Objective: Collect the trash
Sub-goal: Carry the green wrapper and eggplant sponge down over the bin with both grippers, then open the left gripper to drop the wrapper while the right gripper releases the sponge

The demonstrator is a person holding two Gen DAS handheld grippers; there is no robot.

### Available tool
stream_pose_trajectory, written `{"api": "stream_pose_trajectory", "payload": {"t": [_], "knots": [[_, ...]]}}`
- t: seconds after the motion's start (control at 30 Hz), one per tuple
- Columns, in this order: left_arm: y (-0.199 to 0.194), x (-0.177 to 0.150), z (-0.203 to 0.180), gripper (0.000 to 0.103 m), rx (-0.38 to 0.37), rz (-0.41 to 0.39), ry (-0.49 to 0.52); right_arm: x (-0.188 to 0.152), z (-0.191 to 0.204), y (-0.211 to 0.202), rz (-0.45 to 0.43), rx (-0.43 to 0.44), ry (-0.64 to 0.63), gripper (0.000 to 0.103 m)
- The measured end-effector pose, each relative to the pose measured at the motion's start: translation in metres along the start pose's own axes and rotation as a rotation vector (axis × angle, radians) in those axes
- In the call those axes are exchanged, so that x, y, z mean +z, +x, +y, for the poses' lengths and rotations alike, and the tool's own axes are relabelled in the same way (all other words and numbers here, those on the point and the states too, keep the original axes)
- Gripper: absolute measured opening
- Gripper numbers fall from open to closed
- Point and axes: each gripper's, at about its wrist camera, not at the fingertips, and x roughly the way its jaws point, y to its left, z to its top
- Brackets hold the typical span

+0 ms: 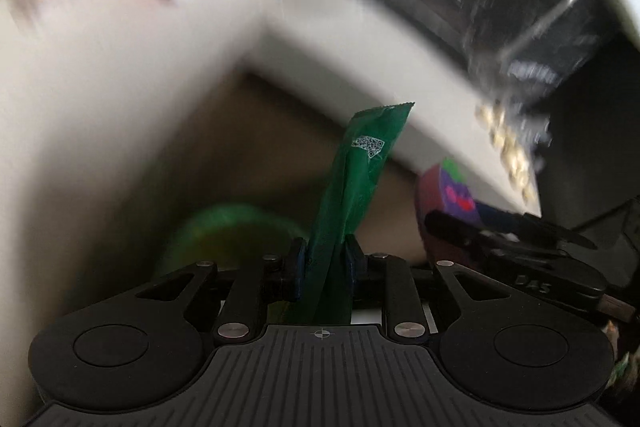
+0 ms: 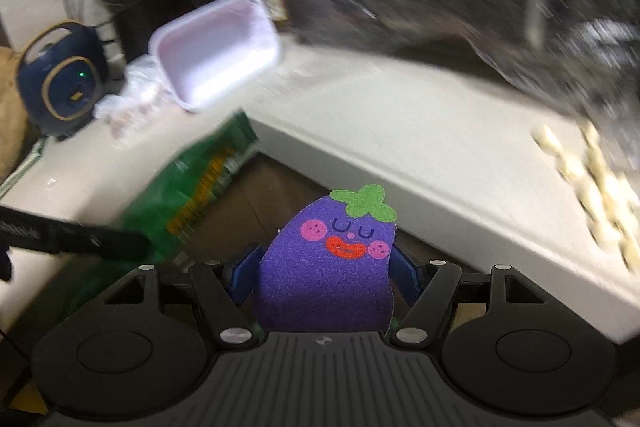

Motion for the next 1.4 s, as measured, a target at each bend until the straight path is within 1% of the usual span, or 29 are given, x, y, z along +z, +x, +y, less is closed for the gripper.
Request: {"api": "stream_pose_trajectory", "payload": {"t": [0.07,0.17,0.23,0.3,0.37,0.43,0.5,0.57,0.63,0.73,0.8,0.93,1.1,1.23,1.33,1.4], "knots": [[0.047,-0.010,0.006,0.024,0.017,0.115,-0.084,-0.012,-0.017,0.002,0.040,-0.011,0.028,0.069],[0.126,-0.036,0.036,0.024,0.103,0.276,-0.248,-0.035,-0.036,0.010,0.105,-0.017,0.061,0.069],[0.176,-0.056,0.057,0.024,0.165,0.356,-0.316,-0.052,-0.047,0.022,0.151,-0.028,0.064,0.069],[0.219,-0.076,0.078,0.024,0.221,0.403,-0.350,-0.071,-0.056,0.041,0.216,-0.056,0.073,0.069],[0.253,-0.094,0.098,0.025,0.255,0.429,-0.383,-0.087,-0.064,0.053,0.250,-0.045,0.103,0.069],[0.279,-0.105,0.115,0.026,0.261,0.432,-0.425,-0.105,-0.072,0.067,0.284,-0.040,0.128,0.069],[0.295,-0.113,0.126,0.030,0.256,0.432,-0.469,-0.120,-0.078,0.081,0.321,-0.056,0.144,0.069],[0.299,-0.113,0.130,0.030,0.270,0.425,-0.474,-0.132,-0.083,0.091,0.359,-0.061,0.173,0.069],[0.295,-0.108,0.129,0.030,0.283,0.405,-0.445,-0.140,-0.084,0.097,0.389,-0.051,0.198,0.069],[0.281,-0.098,0.132,0.030,0.265,0.373,-0.431,-0.145,-0.079,0.105,0.415,-0.044,0.192,0.069],[0.265,-0.093,0.133,0.030,0.254,0.340,-0.431,-0.146,-0.074,0.112,0.428,-0.023,0.185,0.069],[0.228,-0.086,0.122,0.030,0.244,0.284,-0.373,-0.142,-0.068,0.138,0.461,0.038,0.188,0.069],[0.187,-0.085,0.115,0.030,0.263,0.257,-0.295,-0.136,-0.044,0.183,0.492,0.097,0.141,0.069],[0.166,-0.085,0.110,0.030,0.265,0.221,-0.278,-0.131,-0.027,0.222,0.566,0.133,0.125,0.070],[0.157,-0.087,0.113,0.030,0.246,0.209,-0.288,-0.121,-0.022,0.224,0.574,0.134,0.137,0.070],[0.150,-0.088,0.112,0.030,0.232,0.208,-0.292,-0.114,-0.025,0.214,0.560,0.155,0.156,0.074]]}}
